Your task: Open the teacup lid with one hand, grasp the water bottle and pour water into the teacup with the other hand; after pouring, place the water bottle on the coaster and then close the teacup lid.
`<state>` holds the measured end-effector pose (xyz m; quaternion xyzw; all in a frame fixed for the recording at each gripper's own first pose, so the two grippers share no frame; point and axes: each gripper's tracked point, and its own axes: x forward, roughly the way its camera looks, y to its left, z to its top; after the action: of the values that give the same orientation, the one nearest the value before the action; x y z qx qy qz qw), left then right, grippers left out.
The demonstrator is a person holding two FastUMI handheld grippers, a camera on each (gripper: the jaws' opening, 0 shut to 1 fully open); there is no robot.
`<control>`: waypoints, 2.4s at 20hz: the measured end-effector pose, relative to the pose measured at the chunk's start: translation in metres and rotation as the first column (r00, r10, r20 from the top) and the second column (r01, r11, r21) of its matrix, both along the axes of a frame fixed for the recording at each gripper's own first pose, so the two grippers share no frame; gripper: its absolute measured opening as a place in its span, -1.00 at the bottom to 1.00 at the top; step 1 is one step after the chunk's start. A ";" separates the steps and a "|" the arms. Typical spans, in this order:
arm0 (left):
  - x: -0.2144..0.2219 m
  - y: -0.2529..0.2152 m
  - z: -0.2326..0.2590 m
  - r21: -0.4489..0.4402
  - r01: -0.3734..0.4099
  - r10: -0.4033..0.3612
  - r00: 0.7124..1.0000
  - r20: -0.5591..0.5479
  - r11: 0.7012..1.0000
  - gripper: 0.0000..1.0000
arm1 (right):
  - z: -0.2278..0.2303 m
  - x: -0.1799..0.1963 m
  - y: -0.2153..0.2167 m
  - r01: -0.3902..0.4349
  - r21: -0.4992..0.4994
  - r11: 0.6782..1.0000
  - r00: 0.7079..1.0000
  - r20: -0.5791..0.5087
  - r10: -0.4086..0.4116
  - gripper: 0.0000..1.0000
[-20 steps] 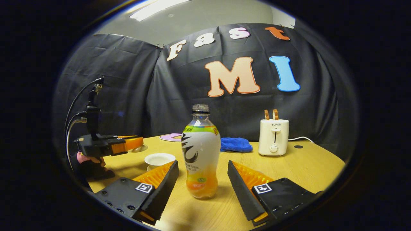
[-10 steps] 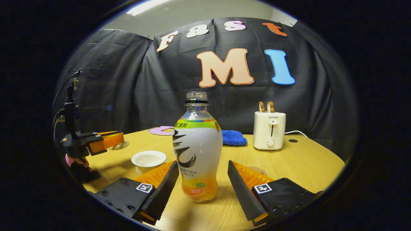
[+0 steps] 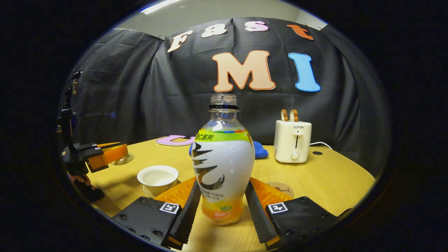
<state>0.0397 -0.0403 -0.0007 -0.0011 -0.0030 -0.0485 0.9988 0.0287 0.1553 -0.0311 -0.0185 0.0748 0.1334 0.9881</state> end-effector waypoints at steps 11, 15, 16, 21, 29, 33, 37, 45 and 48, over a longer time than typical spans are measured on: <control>0.000 0.001 -0.001 0.000 -0.002 0.002 1.000 -0.001 1.000 -0.44 | 0.030 0.004 -0.044 0.180 -0.264 0.948 0.982 0.109 -0.156 0.36; 0.000 0.001 -0.001 -0.001 -0.002 0.002 1.000 -0.002 1.000 -0.46 | 0.061 0.004 -0.052 0.240 -0.510 0.826 0.964 0.224 -0.141 0.34; 0.000 0.001 0.000 -0.001 -0.002 0.002 1.000 -0.002 1.000 -0.46 | 0.067 0.004 -0.050 0.248 -0.563 0.788 0.960 0.251 -0.123 0.35; 0.000 0.001 0.000 -0.001 -0.002 0.002 1.000 -0.002 1.000 -0.46 | 0.078 0.017 -0.042 0.276 -0.765 0.582 0.946 0.323 -0.024 0.35; 0.001 0.011 0.000 0.003 -0.034 0.034 0.999 -0.002 0.999 -0.46 | 0.055 0.022 -0.023 0.227 -0.901 0.369 0.947 0.292 0.131 0.35; 0.005 0.028 -0.001 0.004 -0.067 0.067 0.998 -0.003 0.998 -0.46 | 0.046 0.024 -0.008 0.214 -0.927 0.307 0.943 0.278 0.182 0.35; 0.009 0.046 -0.001 0.006 -0.108 0.108 0.994 -0.003 0.994 -0.46 | 0.051 0.025 0.008 0.242 -0.946 0.214 0.922 0.293 0.252 0.35; 0.010 0.052 -0.002 0.005 -0.122 0.122 0.992 -0.004 0.992 -0.46 | 0.052 0.029 0.019 0.296 -0.954 0.047 0.894 0.293 0.339 0.35; 0.011 0.051 -0.002 0.005 -0.123 0.123 0.992 -0.004 0.992 -0.46 | 0.053 0.028 0.021 0.318 -0.948 0.006 0.884 0.298 0.361 0.35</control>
<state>0.0509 0.0109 -0.0023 0.0013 -0.0010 0.0129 0.9999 0.0567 0.1761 0.0218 -0.7419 -0.0942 0.0479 0.6621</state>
